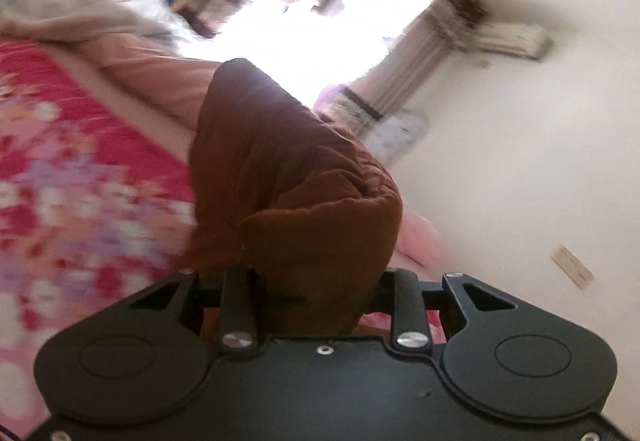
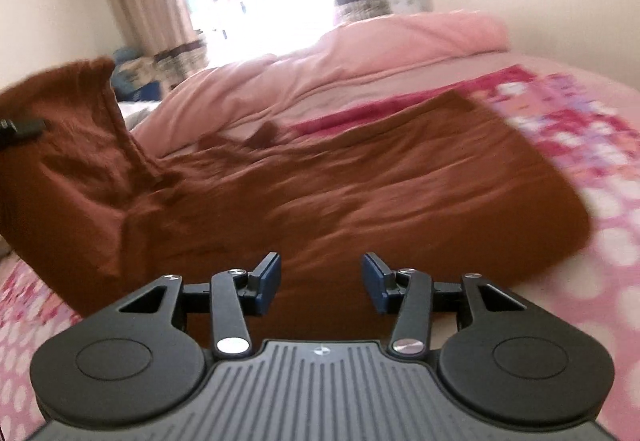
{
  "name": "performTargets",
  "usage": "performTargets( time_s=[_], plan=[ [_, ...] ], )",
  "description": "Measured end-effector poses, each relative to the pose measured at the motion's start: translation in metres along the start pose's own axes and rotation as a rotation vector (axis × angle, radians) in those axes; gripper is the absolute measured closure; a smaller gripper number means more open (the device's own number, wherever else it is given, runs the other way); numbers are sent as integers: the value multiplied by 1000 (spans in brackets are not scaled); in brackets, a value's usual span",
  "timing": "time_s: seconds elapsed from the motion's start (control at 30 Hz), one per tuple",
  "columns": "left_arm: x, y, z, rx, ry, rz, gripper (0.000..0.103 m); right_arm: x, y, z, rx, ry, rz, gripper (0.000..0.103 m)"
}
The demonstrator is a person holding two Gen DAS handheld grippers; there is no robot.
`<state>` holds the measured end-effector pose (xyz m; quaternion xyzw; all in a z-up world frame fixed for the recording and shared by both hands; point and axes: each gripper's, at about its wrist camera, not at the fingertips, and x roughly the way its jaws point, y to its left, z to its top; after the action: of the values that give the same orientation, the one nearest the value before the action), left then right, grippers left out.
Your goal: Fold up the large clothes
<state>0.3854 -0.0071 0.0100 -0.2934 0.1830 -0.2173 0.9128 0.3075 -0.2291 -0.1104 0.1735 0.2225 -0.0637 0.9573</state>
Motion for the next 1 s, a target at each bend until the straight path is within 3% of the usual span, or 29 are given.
performTargets(
  time_s=[0.17, 0.3, 0.33, 0.4, 0.47, 0.5, 0.57, 0.67, 0.73, 0.8, 0.87, 0.93, 1.0],
  plan=[
    [49, -73, -33, 68, 68, -106, 75, -24, -57, 11, 70, -42, -89, 47],
    [106, -109, -77, 82, 182, -173, 72, -45, -98, 12, 109, -67, -179, 47],
    [126, -116, -95, 106, 231, -172, 69, -49, -107, 11, 119, -68, -196, 47],
    [162, -125, -129, 162, 329, -133, 46, -53, -124, 8, 140, -61, -233, 47],
    [195, -129, -162, 231, 487, -70, 43, -55, -135, 5, 155, -48, -257, 47],
    [203, -132, -172, 280, 524, -65, 42, -56, -140, 3, 166, -38, -265, 47],
    [198, -139, -172, 353, 505, -99, 40, -59, -149, 2, 181, -35, -259, 47],
    [179, -143, -141, 282, 493, -172, 40, -65, -155, 3, 217, -47, -215, 47],
    [157, -143, -112, 235, 448, -230, 39, -68, -160, 5, 294, -62, -93, 47],
    [128, -145, -94, 259, 372, -262, 37, -67, -164, 8, 391, -64, 90, 46],
    [107, -140, -81, 252, 302, -280, 32, -63, -161, 12, 431, -56, 208, 43],
    [101, -129, -75, 217, 256, -329, 29, -58, -152, 14, 428, -56, 274, 42],
    [113, -123, -77, 166, 292, -383, 29, -53, -141, 15, 411, -50, 262, 42]
  ],
)
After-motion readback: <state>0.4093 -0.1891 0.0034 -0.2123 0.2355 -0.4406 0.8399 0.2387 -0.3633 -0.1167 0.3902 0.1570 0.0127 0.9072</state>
